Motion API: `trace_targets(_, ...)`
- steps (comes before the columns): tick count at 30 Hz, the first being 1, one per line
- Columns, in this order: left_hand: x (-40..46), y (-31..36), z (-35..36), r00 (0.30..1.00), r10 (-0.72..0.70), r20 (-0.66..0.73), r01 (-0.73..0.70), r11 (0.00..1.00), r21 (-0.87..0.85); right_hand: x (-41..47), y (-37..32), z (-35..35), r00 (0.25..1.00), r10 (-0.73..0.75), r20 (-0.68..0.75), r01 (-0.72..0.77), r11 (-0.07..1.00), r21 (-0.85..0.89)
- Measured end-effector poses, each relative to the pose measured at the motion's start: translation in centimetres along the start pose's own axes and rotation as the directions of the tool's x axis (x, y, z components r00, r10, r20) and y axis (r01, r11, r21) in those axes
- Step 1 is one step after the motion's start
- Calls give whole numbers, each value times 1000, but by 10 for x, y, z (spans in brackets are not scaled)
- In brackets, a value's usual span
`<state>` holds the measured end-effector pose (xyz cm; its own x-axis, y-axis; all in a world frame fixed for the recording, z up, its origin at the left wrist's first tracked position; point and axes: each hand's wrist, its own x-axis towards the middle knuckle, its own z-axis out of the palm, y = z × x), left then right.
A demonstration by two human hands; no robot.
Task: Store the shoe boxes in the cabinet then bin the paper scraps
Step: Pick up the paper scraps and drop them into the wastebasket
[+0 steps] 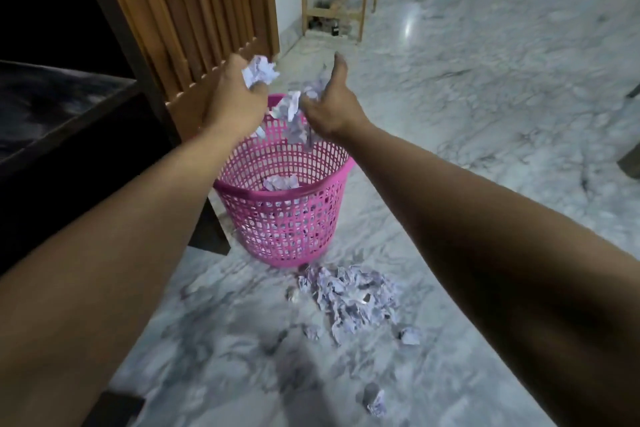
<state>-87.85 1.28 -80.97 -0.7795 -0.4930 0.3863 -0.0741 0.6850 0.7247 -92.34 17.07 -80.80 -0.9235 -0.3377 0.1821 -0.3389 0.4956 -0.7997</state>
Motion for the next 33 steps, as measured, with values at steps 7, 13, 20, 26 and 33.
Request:
trace_targets(7, -39, -17, 21, 980, -53, 194, -50, 871, 489, -32, 42, -24, 987, -55, -148, 50, 998, -36)
trace_targets(13, -180, -35, 43, 743, 627, 233, -643, 766, -9, -142, 210, -20, 950, 156, -271, -156, 988, 23)
trace_targets(20, -278, -168, 126, 487, -130, 864, -479, 788, 388, -240, 316, 27, 826, 525, 203, -422, 816, -396)
trace_targets(26, -274, -171, 163, 517, -148, 843, -444, 796, 412, -231, 310, 59, 778, 498, 383, -201, 775, -600)
trace_targets(33, -304, -165, 174, 553, 2, 833, -608, 684, 402, -251, 305, 85, 889, 324, 324, -7, 716, -698)
